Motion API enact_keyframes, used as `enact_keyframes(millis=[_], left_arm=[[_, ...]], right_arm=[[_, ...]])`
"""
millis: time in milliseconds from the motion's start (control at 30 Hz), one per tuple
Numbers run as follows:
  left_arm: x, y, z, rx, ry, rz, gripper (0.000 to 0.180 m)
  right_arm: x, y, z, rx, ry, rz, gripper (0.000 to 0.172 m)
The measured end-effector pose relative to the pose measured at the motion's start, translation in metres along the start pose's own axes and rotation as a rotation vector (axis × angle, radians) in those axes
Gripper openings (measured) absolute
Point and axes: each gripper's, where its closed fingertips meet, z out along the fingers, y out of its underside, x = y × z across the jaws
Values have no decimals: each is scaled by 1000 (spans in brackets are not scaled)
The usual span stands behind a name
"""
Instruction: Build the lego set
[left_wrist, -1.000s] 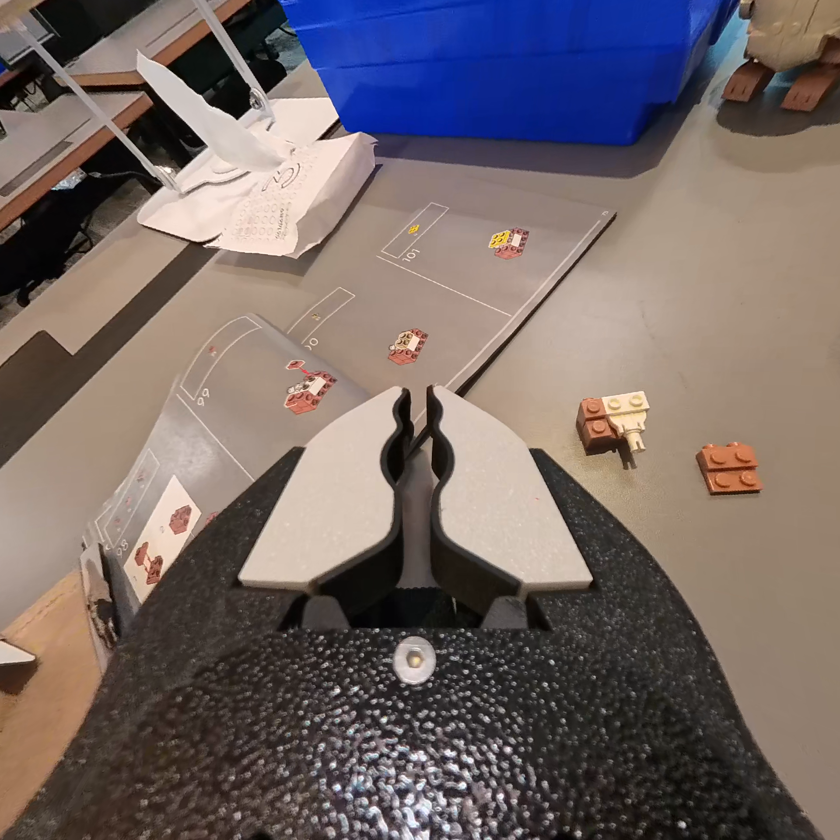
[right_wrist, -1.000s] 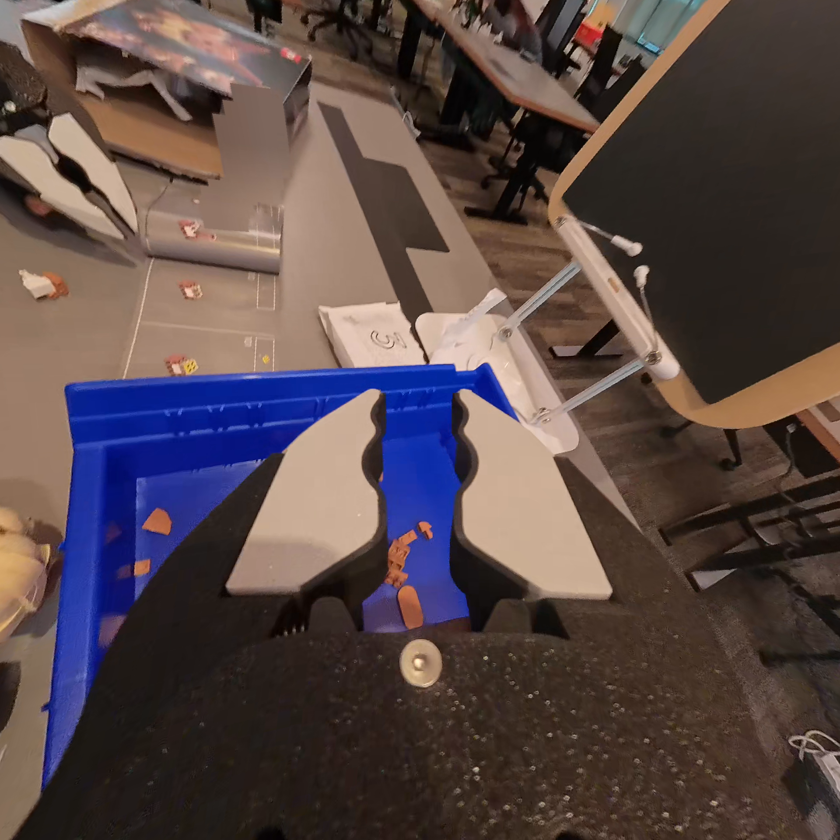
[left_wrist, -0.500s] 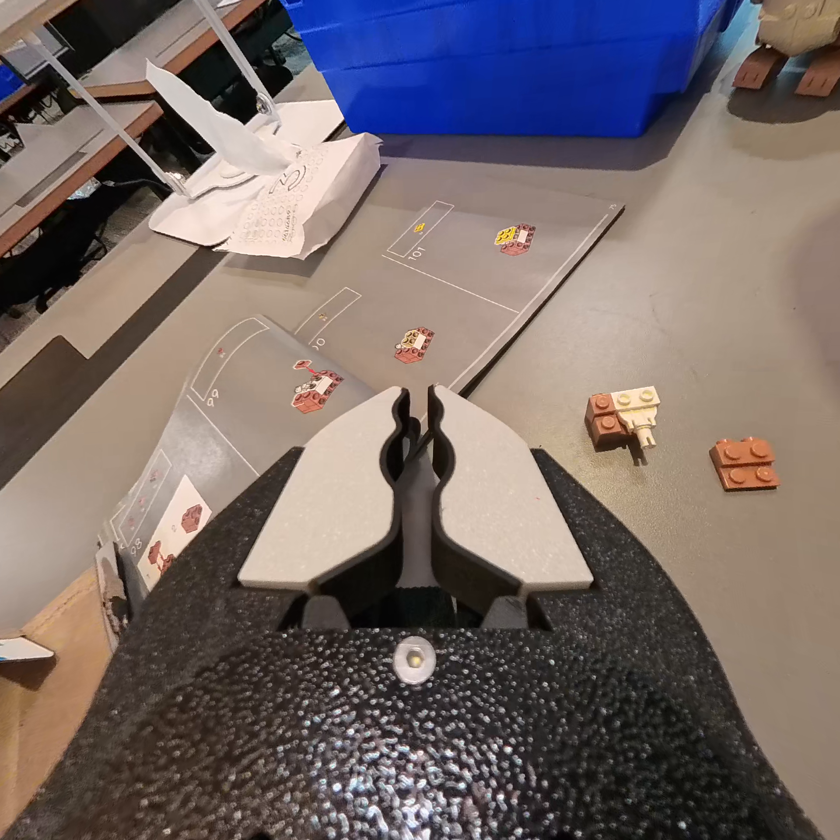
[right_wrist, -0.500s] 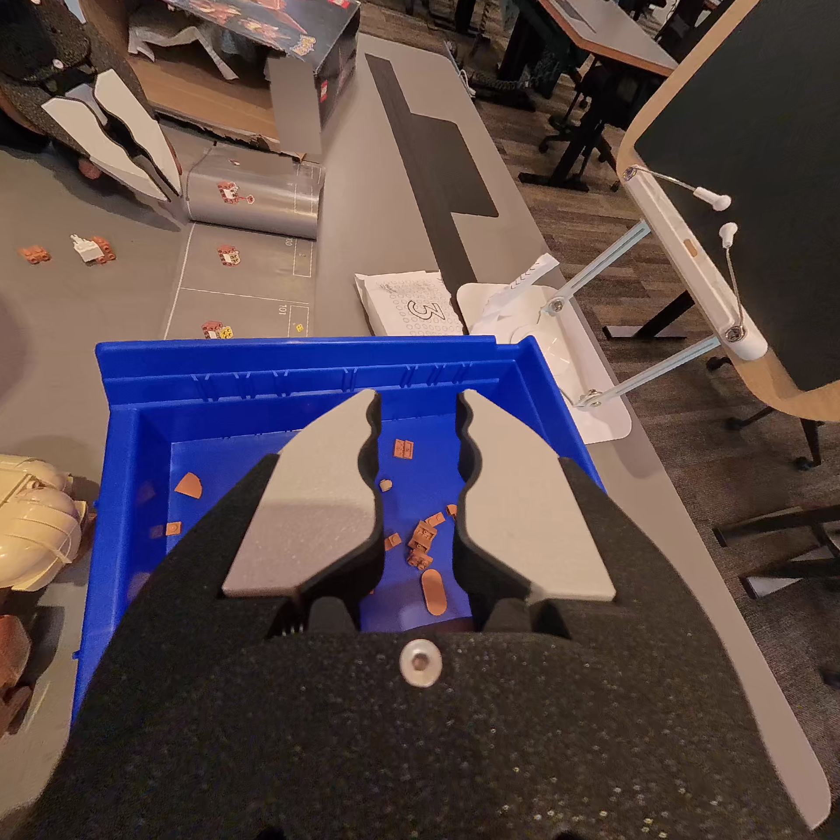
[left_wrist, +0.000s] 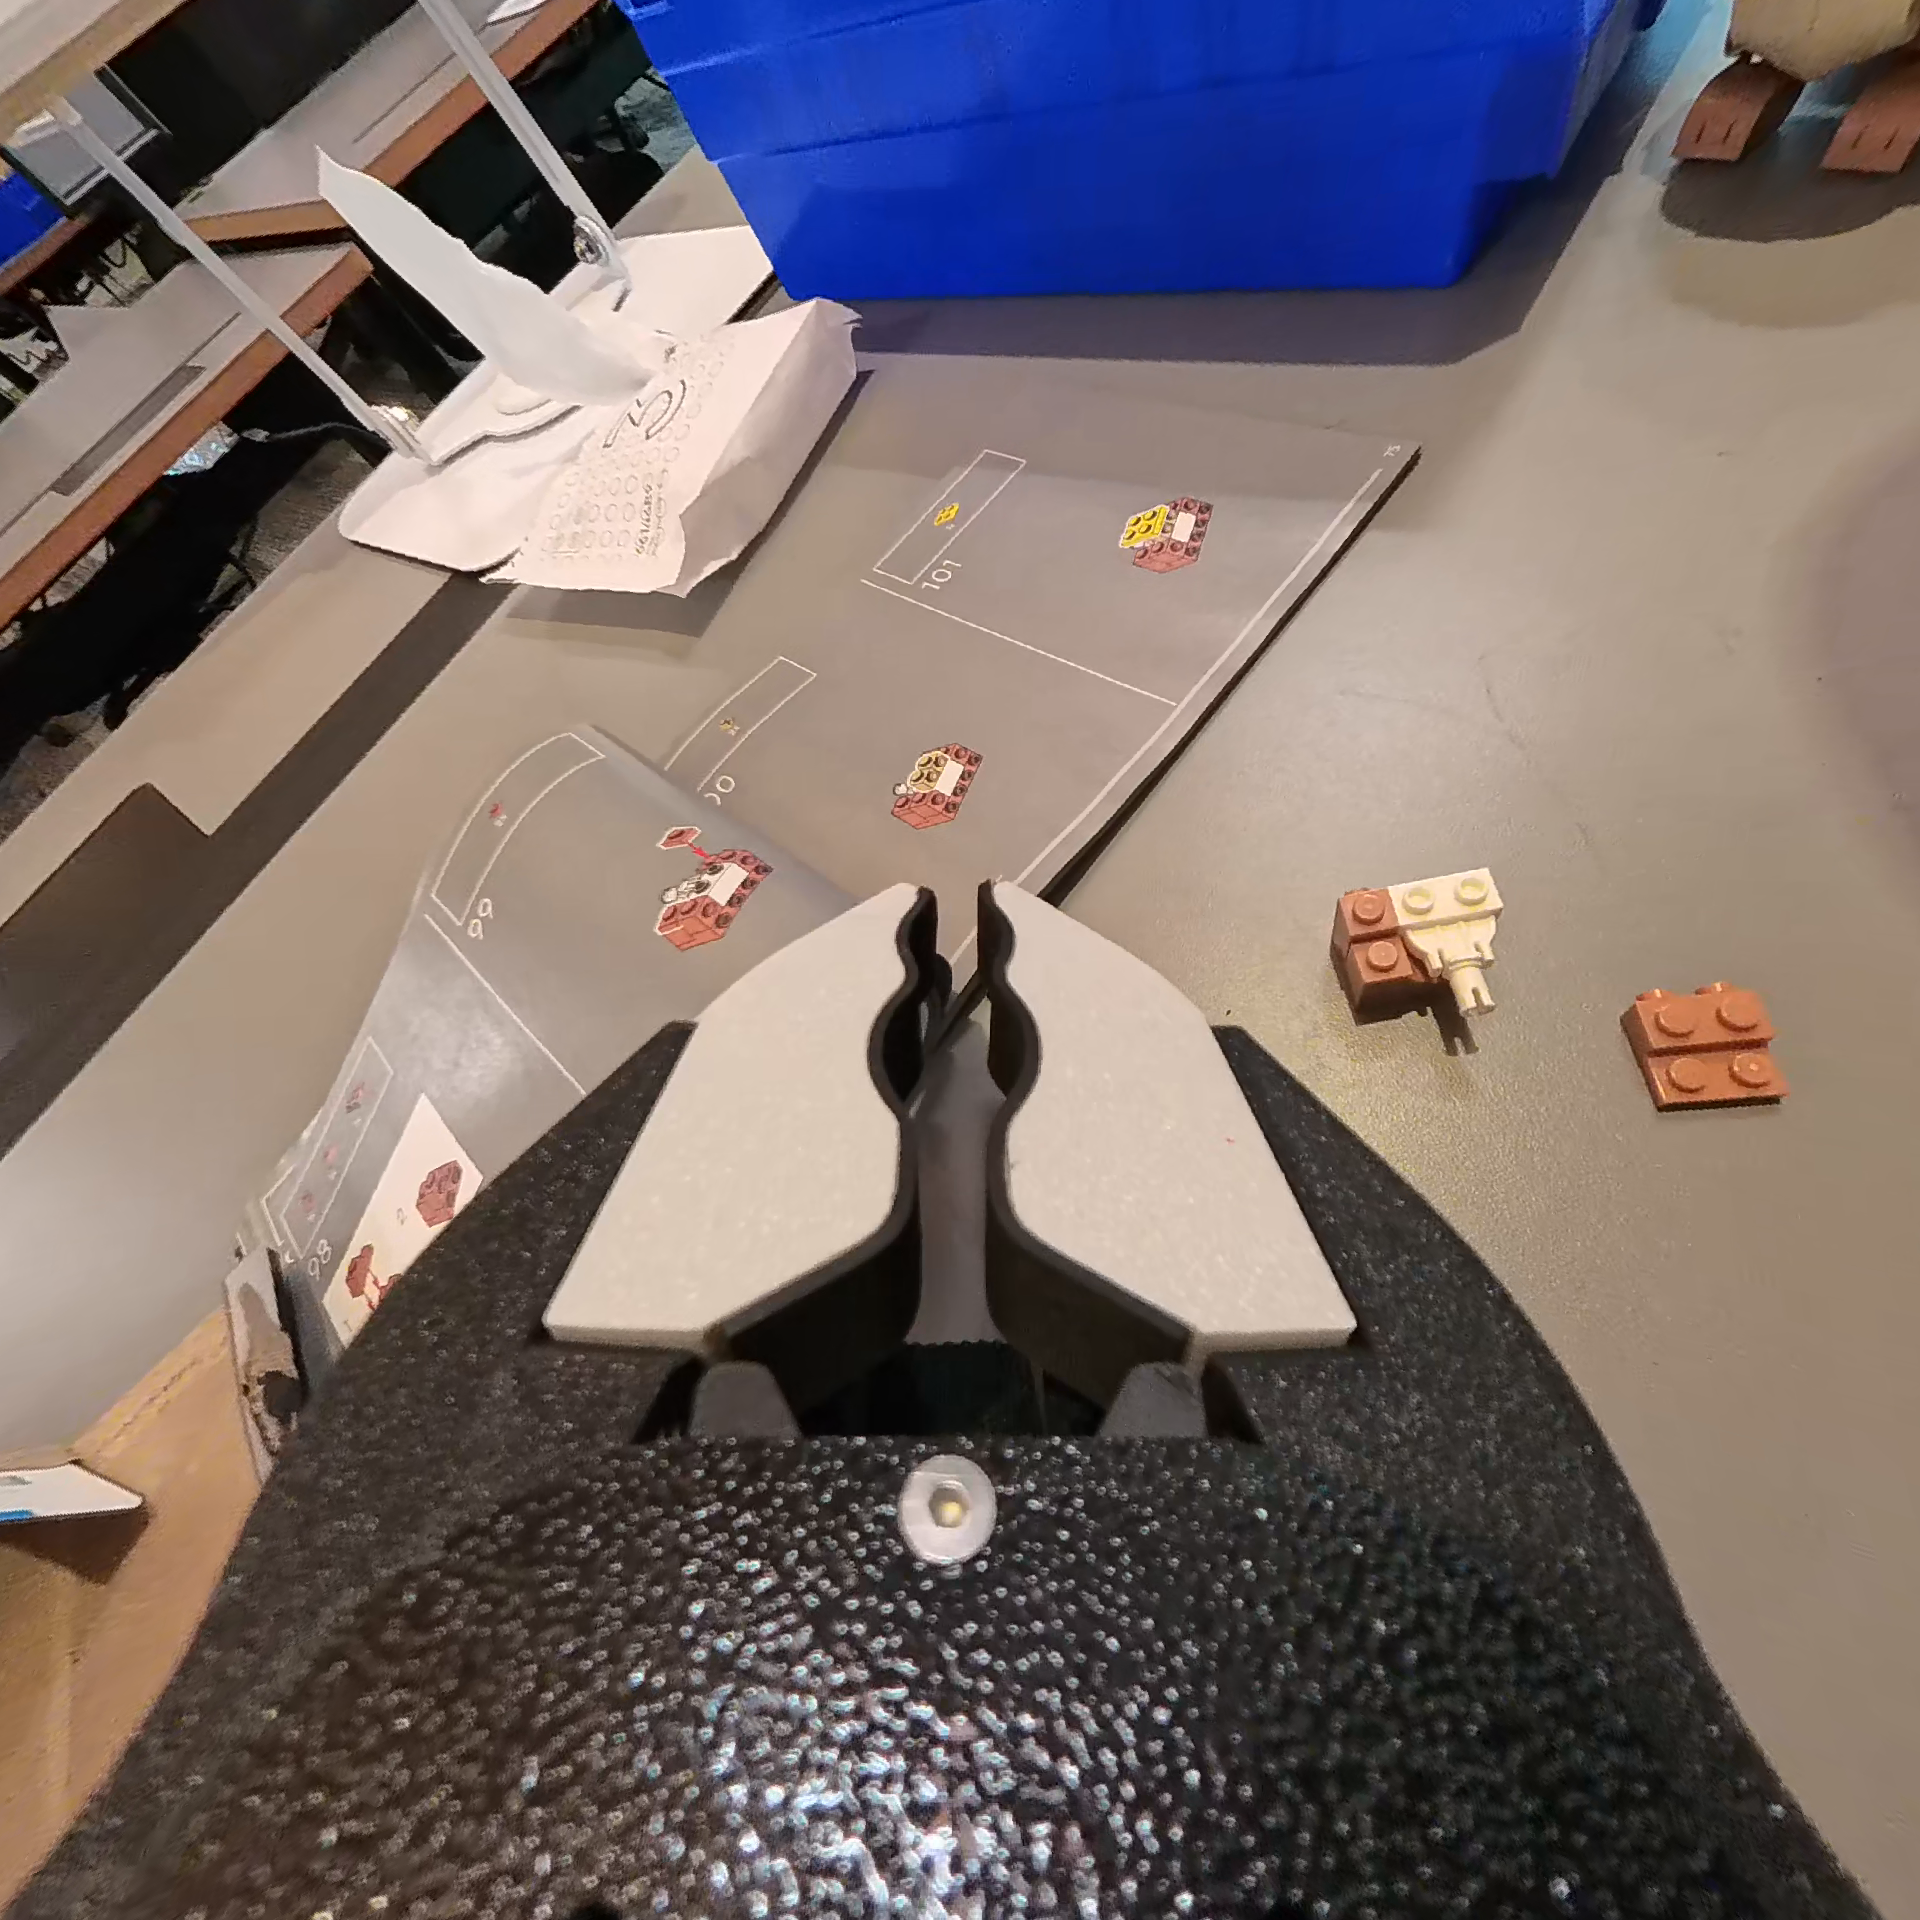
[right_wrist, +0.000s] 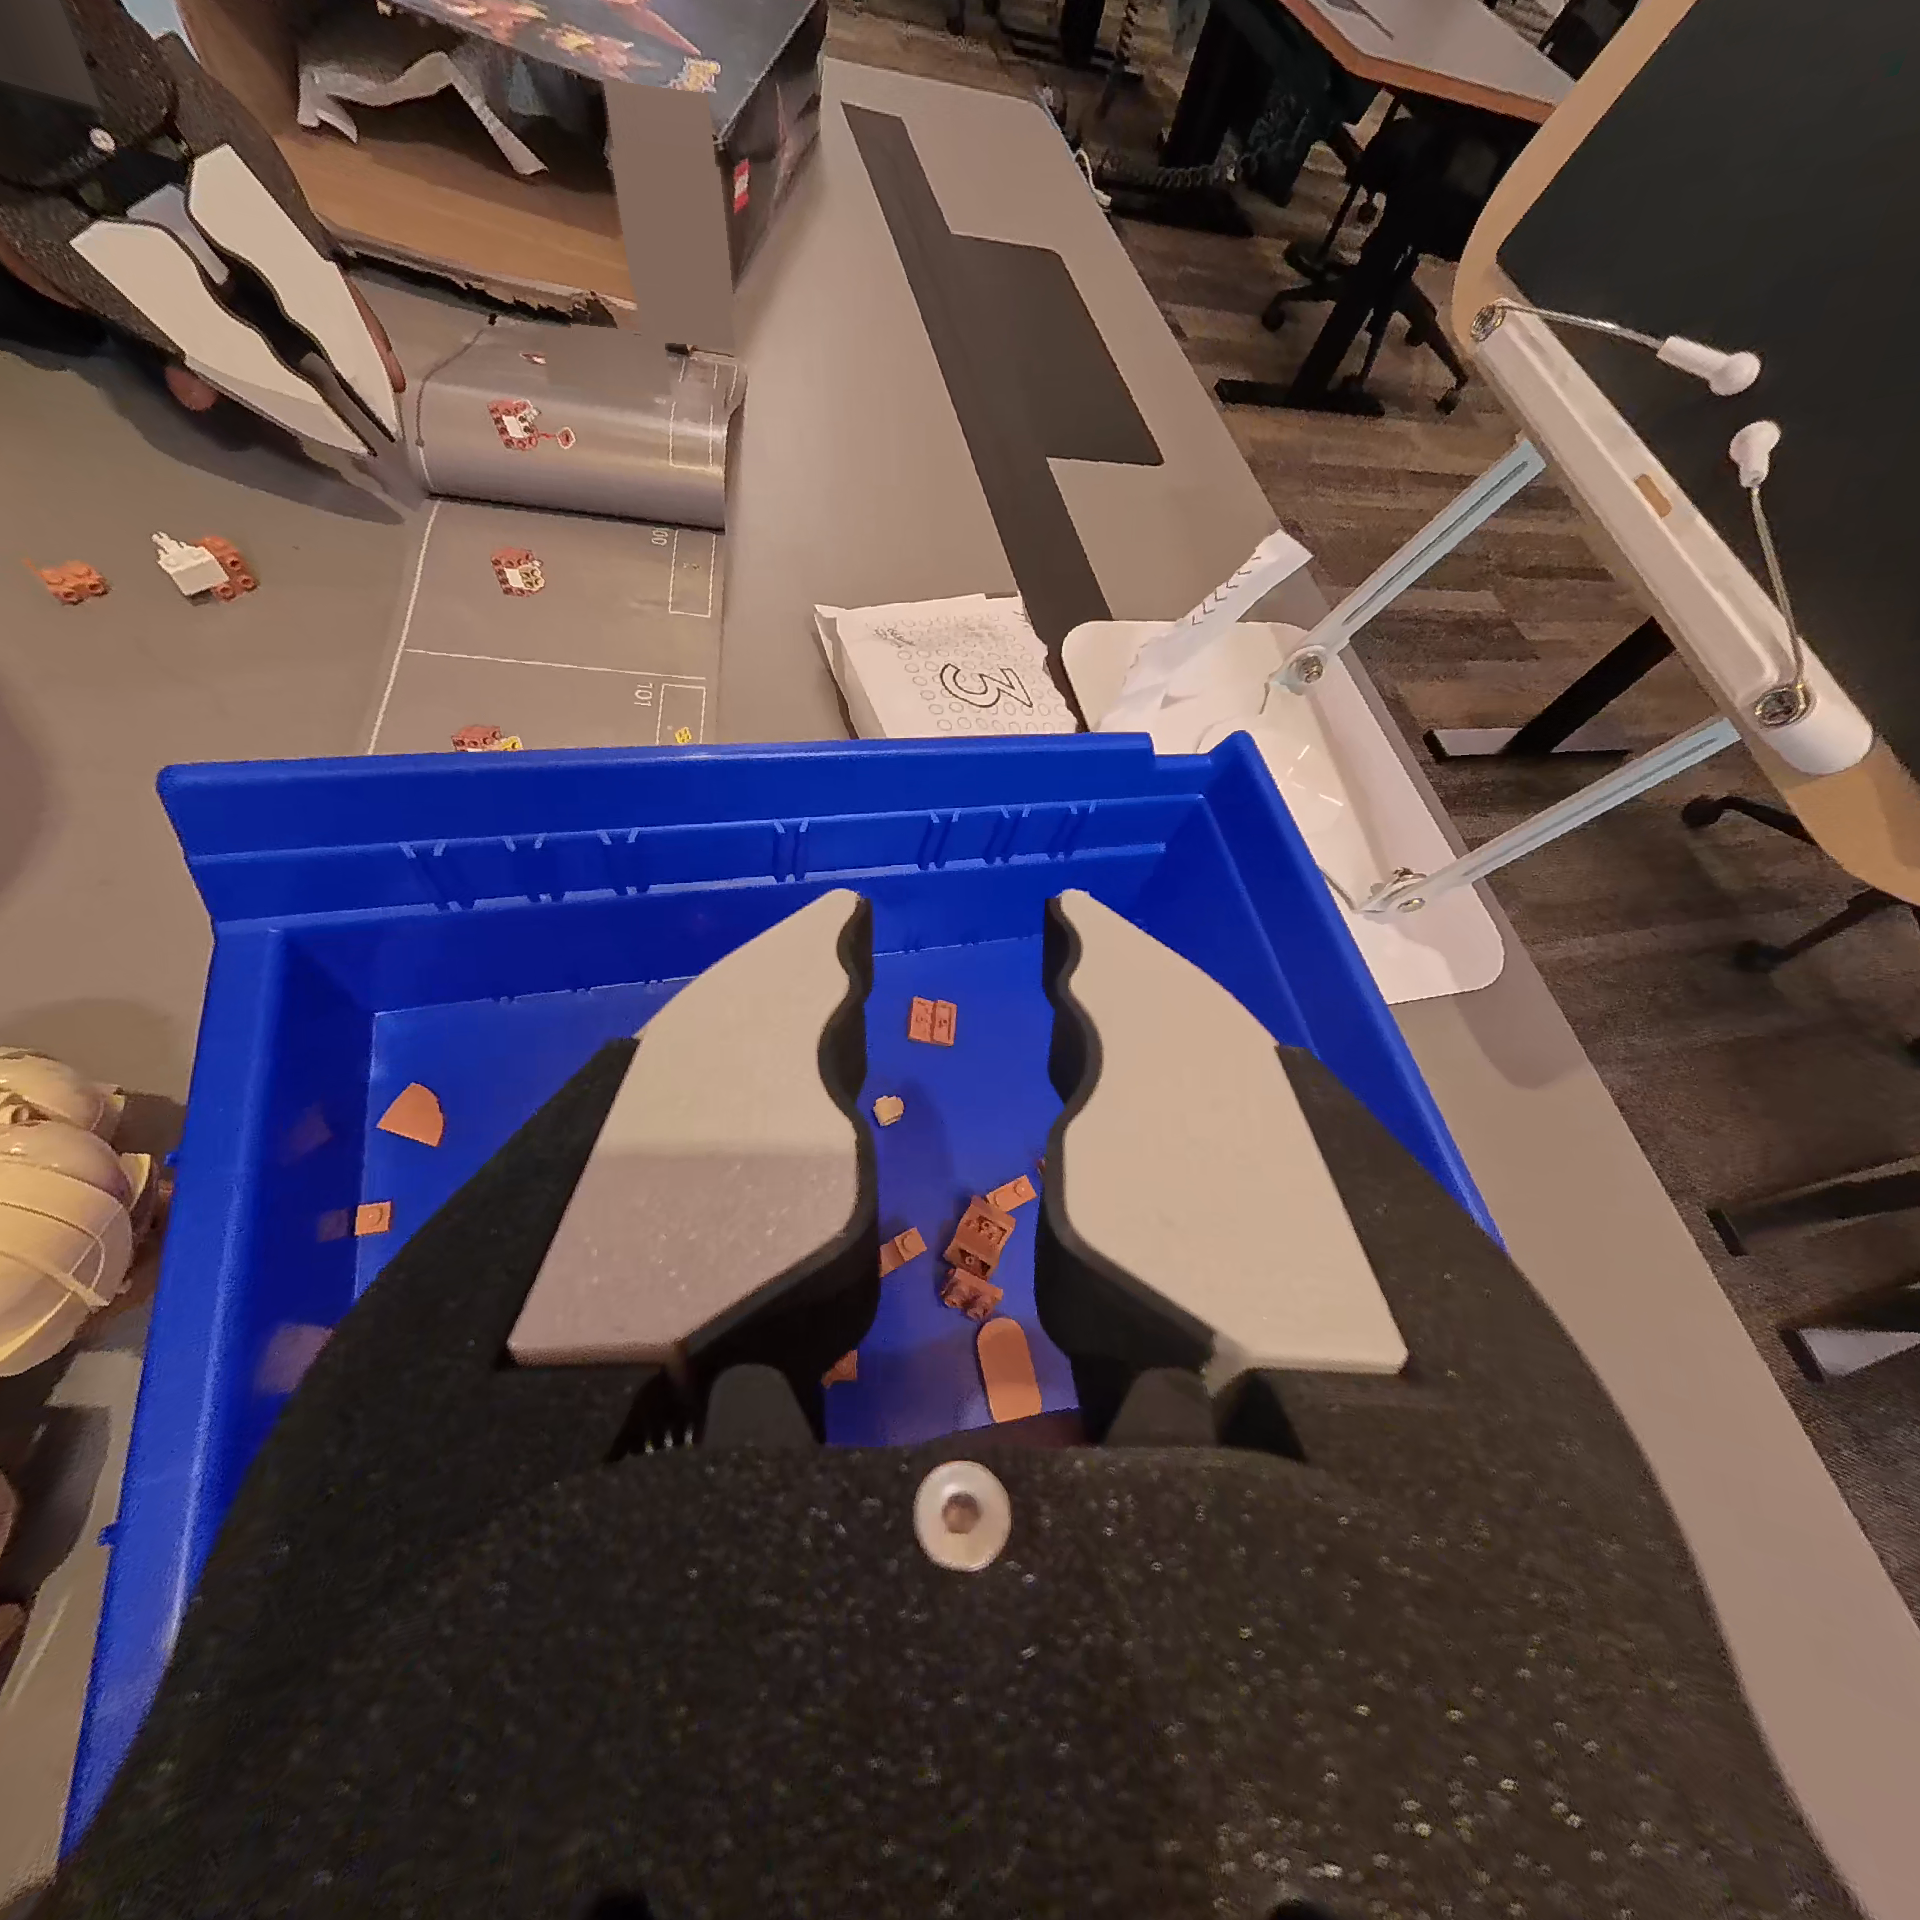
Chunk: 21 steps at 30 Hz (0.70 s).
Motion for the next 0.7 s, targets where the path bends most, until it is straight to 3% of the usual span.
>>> enact_keyframes(millis=[500, 700], left_arm=[[1, 1, 1, -11, 0, 8, 6], [0, 2, 2, -17, -3, 8, 6]], right_arm=[[13, 0, -5, 102, -29, 139, 26], [12, 5, -1, 59, -31, 135, 24]])
